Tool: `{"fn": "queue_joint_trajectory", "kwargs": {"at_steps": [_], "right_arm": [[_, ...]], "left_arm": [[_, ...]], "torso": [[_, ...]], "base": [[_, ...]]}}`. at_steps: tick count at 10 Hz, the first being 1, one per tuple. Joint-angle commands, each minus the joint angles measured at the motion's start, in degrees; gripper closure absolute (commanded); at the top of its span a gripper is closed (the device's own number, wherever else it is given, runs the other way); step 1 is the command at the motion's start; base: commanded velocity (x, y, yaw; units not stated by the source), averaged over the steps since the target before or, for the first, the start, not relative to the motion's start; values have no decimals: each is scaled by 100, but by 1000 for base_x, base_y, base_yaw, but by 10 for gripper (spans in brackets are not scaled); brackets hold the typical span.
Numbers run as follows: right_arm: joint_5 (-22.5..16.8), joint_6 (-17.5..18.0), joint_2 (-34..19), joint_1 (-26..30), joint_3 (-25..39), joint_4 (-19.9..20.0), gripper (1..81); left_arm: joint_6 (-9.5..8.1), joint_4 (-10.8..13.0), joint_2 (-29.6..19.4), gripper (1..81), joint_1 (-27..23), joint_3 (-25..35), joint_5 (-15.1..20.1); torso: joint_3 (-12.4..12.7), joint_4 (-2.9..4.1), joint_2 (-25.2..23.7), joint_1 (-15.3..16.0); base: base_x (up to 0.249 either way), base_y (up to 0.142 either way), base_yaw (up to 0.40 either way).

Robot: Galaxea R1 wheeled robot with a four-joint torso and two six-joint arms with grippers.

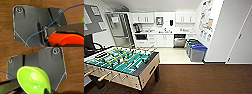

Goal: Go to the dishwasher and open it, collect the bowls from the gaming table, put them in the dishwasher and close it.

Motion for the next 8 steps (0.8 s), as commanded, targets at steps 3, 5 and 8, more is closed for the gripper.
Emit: {"fn": "queue_joint_trajectory", "kwargs": {"at_steps": [3, 5, 8], "right_arm": [[-276, -8, -22, 210, 6, -50, 811], [-276, -8, -22, 219, 6, -50, 811], [-276, -8, -22, 210, 6, -50, 811]], "left_arm": [[18, 58, -67, 811, -175, 37, 221], [18, 58, -67, 811, -175, 37, 221], [18, 58, -58, 811, -175, 37, 221]], "torso": [[0, 0, 0, 0], [0, 0, 0, 0], [0, 0, 0, -2]], "base": [[158, 0, 0], [158, 0, 0], [158, 0, 0]]}}
